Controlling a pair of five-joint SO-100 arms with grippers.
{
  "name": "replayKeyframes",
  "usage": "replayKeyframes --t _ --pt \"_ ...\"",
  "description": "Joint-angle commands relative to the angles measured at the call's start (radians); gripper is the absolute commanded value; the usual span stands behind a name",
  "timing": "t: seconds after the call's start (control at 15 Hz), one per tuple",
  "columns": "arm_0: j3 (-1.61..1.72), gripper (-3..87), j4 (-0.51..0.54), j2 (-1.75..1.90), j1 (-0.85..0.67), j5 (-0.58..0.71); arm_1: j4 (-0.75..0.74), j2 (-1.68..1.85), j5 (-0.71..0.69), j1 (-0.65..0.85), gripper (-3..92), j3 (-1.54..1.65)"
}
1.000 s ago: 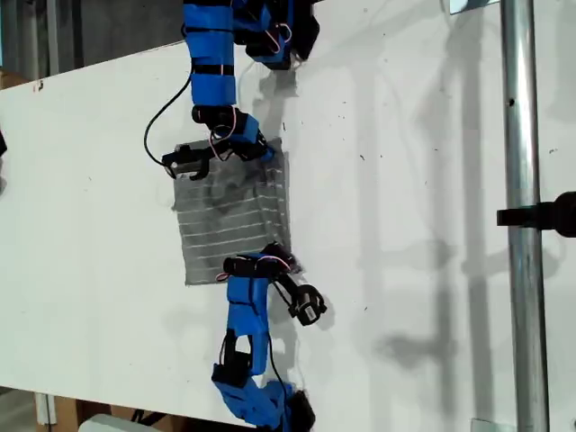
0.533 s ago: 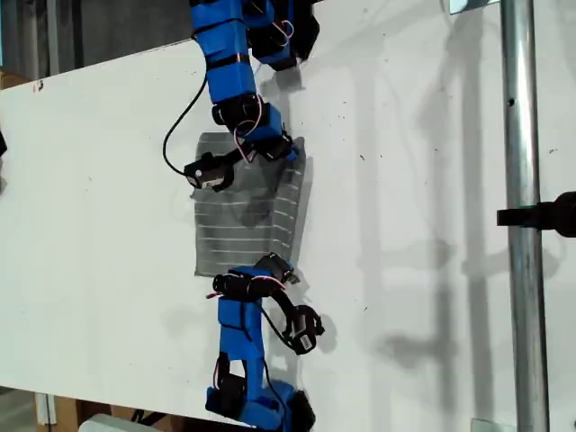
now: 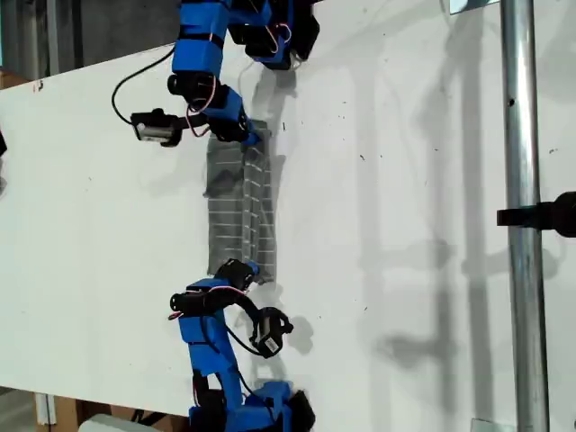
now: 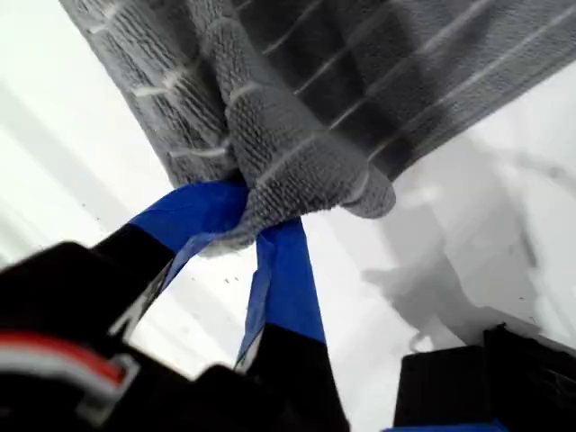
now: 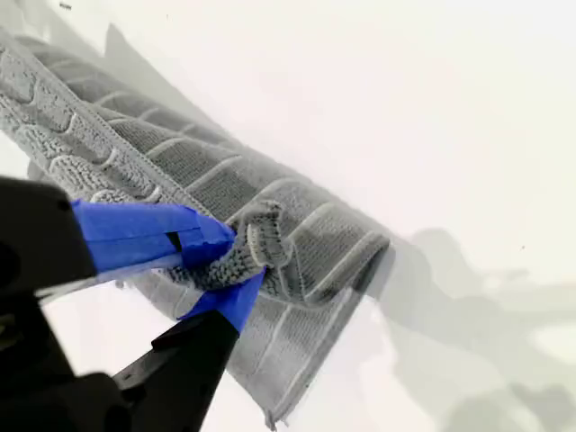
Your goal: Grasp corners of a towel and fold twice.
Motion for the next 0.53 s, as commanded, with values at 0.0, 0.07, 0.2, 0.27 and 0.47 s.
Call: replayKeyframes --t 0.0,0.07,0.2,0.27,0.47 --pt "0.003 -3.2 -0.003 0.012 -0.126 0.069 0.037 0.164 -0.084 0.193 -0.2 0.101" --pt "-0.006 -3.2 -0.021 -0.005 -0.167 0.101 -0.003 0.186 -0.144 0.262 -0.2 0.133" --pt "-0.064 -3.2 -0.043 -0.040 -0.239 0.155 -0.103 0.169 -0.256 0.368 -0.2 0.152" --pt "-0.107 -3.2 -0.035 -0.063 -0.270 0.178 -0.155 0.140 -0.299 0.408 -0.2 0.144" --pt "-0.132 -3.2 -0.040 -0.086 -0.313 0.204 -0.261 -0.014 -0.341 0.426 -0.2 0.074"
